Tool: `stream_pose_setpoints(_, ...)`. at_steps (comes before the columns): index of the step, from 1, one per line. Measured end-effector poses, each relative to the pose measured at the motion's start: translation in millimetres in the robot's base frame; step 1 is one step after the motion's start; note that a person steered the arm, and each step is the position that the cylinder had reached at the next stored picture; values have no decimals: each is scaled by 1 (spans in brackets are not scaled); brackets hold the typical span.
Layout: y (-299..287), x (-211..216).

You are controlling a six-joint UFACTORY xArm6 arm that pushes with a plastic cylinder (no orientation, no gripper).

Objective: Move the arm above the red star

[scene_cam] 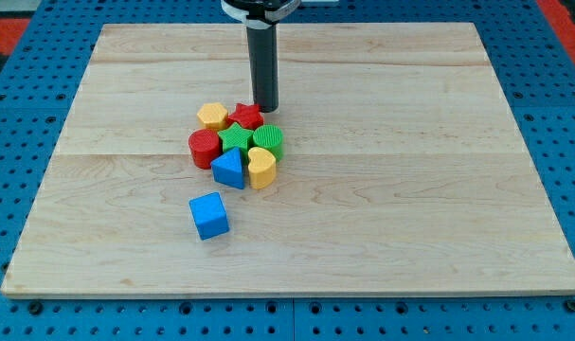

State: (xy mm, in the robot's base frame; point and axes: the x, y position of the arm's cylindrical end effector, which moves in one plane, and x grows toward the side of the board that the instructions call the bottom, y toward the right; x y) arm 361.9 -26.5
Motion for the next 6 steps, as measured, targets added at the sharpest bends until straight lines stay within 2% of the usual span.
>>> stream_pose_setpoints(1,66,3)
stream_pose_setpoints(2,105,47)
stream_pose_setpoints(3,105,25)
stream_pose_setpoints(4,72,-15)
stream_pose_setpoints(5,-11,-23)
stream_pose_setpoints(6,-41,1)
